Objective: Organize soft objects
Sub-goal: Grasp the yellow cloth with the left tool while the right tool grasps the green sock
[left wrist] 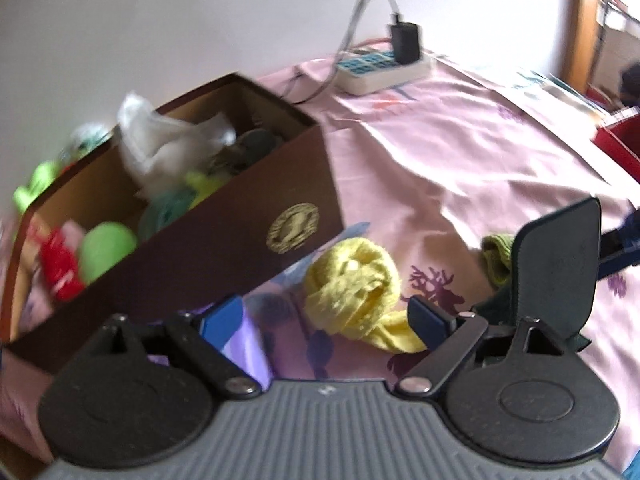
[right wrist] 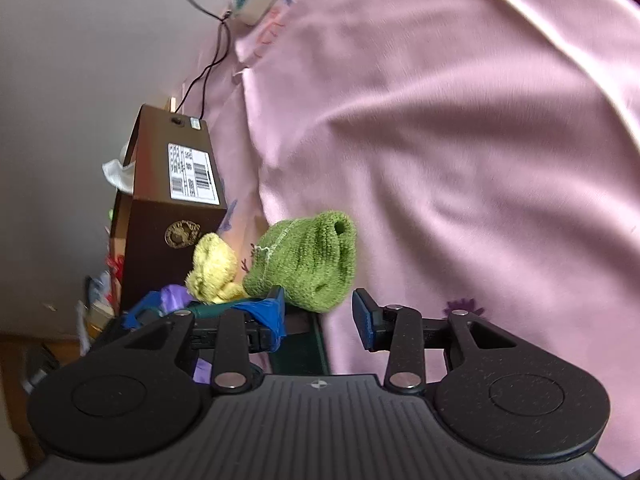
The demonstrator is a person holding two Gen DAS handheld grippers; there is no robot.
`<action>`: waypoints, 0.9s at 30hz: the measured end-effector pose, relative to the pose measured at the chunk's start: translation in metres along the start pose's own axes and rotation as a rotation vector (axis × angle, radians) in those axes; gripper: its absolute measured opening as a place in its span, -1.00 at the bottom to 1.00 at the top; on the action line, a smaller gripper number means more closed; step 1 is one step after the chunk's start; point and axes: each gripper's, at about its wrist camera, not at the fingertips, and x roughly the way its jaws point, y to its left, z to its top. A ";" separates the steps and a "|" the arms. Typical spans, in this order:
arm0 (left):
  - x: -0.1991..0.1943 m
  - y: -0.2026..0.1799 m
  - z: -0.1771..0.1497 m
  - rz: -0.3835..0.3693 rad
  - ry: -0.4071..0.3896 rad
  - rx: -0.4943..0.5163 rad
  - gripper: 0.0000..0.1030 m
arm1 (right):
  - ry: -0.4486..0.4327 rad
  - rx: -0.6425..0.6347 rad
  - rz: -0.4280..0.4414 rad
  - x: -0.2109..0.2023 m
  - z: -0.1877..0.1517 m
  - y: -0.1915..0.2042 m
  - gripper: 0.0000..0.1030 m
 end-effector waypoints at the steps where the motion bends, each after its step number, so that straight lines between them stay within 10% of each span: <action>1: 0.004 -0.001 0.001 -0.003 0.006 0.017 0.74 | 0.006 0.022 0.009 0.003 0.003 -0.002 -0.58; 8: 0.023 0.007 0.005 -0.097 0.051 0.053 0.79 | -0.008 0.071 0.027 0.022 0.018 0.005 -0.56; 27: 0.042 0.026 0.007 -0.136 0.078 0.002 0.76 | -0.076 -0.385 -0.123 0.068 0.020 0.067 -0.50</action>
